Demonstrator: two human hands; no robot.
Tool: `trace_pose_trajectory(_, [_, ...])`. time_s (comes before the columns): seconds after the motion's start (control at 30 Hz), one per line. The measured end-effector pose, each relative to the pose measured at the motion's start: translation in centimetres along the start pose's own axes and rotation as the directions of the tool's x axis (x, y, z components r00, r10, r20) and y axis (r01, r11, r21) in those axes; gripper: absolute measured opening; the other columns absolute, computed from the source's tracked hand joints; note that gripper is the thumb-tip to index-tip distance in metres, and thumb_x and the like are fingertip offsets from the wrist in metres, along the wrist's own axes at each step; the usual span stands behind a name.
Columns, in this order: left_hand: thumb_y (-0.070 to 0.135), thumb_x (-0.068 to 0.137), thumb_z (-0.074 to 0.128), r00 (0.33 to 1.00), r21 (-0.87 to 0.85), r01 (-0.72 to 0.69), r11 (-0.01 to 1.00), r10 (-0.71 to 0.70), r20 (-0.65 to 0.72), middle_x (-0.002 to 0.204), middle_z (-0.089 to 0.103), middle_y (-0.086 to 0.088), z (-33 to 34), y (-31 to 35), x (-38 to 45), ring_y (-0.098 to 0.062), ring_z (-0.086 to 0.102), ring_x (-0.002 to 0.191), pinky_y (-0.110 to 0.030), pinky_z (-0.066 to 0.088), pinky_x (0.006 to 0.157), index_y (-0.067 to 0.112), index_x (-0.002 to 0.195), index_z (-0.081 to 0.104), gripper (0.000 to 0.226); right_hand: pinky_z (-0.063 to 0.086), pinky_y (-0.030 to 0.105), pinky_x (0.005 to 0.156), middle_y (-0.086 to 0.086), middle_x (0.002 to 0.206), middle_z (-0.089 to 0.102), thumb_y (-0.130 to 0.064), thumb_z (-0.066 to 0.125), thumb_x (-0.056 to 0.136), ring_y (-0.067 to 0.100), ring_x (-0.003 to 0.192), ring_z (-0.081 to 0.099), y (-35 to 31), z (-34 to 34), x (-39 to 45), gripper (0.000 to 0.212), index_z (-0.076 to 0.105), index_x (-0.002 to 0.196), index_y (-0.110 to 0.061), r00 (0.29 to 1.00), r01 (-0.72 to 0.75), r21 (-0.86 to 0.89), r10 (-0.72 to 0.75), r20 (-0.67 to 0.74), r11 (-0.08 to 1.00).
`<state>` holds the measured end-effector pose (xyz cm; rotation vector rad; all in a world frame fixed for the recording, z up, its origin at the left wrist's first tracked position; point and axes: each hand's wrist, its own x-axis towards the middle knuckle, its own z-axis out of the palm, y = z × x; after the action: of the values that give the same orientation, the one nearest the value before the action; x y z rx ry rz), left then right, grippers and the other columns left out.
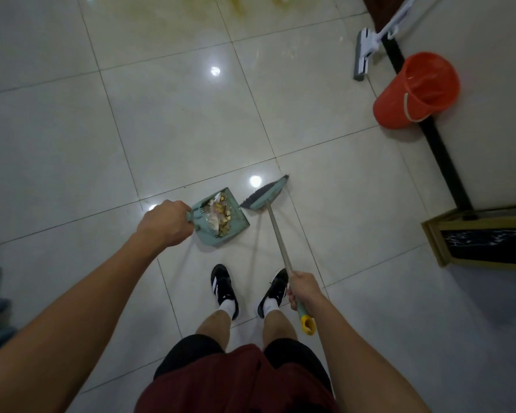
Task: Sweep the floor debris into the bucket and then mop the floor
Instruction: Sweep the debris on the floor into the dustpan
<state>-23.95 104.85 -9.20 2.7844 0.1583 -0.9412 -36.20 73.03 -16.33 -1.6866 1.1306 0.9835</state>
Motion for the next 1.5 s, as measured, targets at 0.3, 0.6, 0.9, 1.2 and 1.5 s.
trace_pose_trajectory(0.3, [0.035, 0.084, 0.064, 0.996, -0.020, -0.033, 0.999, 0.031, -0.081, 0.086, 0.068, -0.003, -1.6, 0.3, 1.2, -0.026, 0.064, 0.073, -0.040, 0.061, 0.071, 0.026, 0.107, 0.073, 0.027, 0.037, 0.026, 0.040, 0.013, 0.069, 0.057, -0.012, 0.041, 0.101, 0.020, 0.046, 0.045, 1.5, -1.9, -1.5, 0.027, 0.062, 0.111, 0.000, 0.980, 0.166, -0.093, -0.175, -0.094, 0.982])
trace_pose_trajectory(0.6, [0.037, 0.085, 0.062, 0.994, 0.030, -0.034, 0.999, 0.037, -0.107, 0.093, 0.070, -0.006, -1.2, 1.0, 1.0, -0.027, 0.064, 0.075, -0.039, 0.061, 0.071, 0.026, 0.119, 0.071, 0.036, 0.060, 0.037, 0.070, 0.010, 0.101, 0.065, -0.004, 0.055, 0.093, 0.029, 0.079, 0.066, -0.9, -4.1, -0.2, 0.043, 0.060, 0.135, -0.011, 0.927, 0.199, -0.391, -0.302, -0.224, 0.899])
trace_pose_trajectory(0.9, [0.036, 0.089, 0.060, 0.995, 0.055, -0.040, 0.998, 0.044, -0.089, 0.089, 0.068, -0.004, -0.7, 2.4, 1.0, -0.025, 0.062, 0.073, -0.037, 0.060, 0.067, 0.025, 0.116, 0.071, 0.031, 0.060, 0.038, 0.070, 0.019, 0.108, 0.066, -0.002, 0.049, 0.093, 0.029, 0.079, 0.060, -2.4, -4.2, 1.9, 0.037, 0.061, 0.128, -0.002, 0.961, 0.154, -0.557, -0.256, -0.109, 0.816])
trace_pose_trajectory(1.2, [0.029, 0.093, 0.054, 0.996, 0.129, -0.038, 0.991, 0.048, -0.075, 0.084, 0.061, 0.000, 0.0, 4.0, 0.6, -0.021, 0.059, 0.070, -0.030, 0.045, 0.055, 0.024, 0.121, 0.069, 0.032, 0.044, 0.025, 0.042, 0.013, 0.085, 0.063, -0.004, 0.053, 0.091, 0.021, 0.056, 0.055, -2.9, -2.3, 0.9, 0.048, 0.057, 0.139, -0.008, 0.986, 0.165, -0.361, -0.155, 0.057, 0.918])
trace_pose_trajectory(1.5, [0.032, 0.088, 0.059, 0.995, 0.047, -0.008, 0.999, 0.013, -0.094, 0.086, 0.067, -0.004, -1.3, 2.4, 0.2, -0.026, 0.063, 0.073, -0.037, 0.058, 0.070, 0.025, 0.110, 0.072, 0.027, 0.039, 0.025, 0.044, 0.012, 0.064, 0.057, -0.002, 0.054, 0.091, 0.020, 0.047, 0.047, -3.6, -3.1, -1.3, 0.048, 0.058, 0.138, -0.010, 0.990, 0.136, -0.189, -0.124, 0.072, 0.973])
